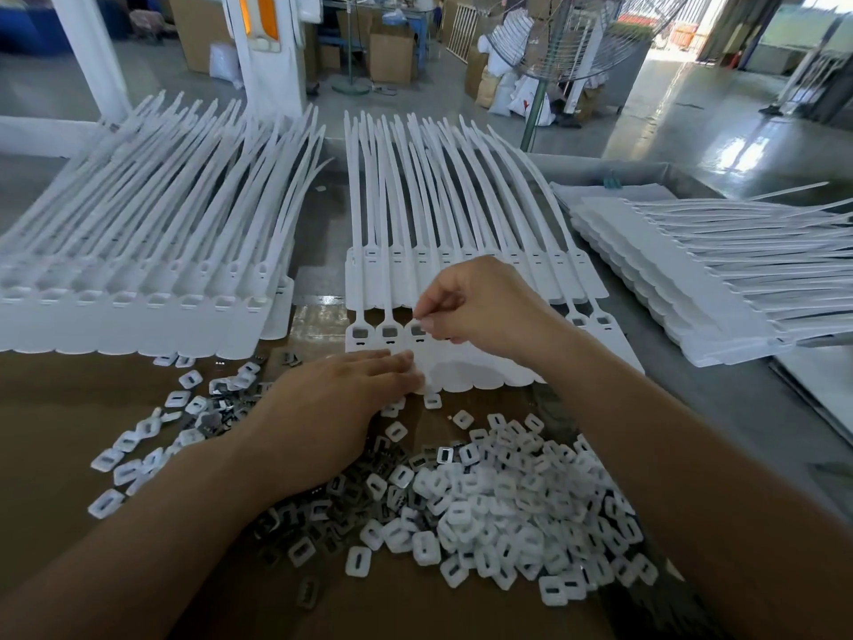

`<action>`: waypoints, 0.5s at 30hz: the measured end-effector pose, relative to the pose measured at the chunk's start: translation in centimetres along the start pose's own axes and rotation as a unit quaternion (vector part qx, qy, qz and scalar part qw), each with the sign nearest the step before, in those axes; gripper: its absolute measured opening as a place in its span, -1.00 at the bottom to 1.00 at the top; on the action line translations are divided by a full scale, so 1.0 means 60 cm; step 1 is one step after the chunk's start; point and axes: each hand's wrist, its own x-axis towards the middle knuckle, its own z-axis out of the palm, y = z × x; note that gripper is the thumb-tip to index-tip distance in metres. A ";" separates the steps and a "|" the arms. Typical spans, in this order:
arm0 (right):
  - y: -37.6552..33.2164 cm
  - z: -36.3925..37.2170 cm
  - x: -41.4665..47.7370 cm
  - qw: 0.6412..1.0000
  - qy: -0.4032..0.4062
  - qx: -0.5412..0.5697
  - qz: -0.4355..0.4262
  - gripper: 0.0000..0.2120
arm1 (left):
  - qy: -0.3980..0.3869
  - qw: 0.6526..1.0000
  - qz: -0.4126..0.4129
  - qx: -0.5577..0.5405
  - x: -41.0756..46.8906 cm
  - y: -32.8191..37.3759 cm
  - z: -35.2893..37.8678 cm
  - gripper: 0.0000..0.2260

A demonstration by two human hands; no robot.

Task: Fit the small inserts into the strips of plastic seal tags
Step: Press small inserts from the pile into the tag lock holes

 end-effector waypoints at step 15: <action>-0.029 0.084 0.054 1.000 -0.005 -0.023 0.004 -0.89 | 0.028 0.999 0.030 0.018 -0.004 0.004 0.000 -0.48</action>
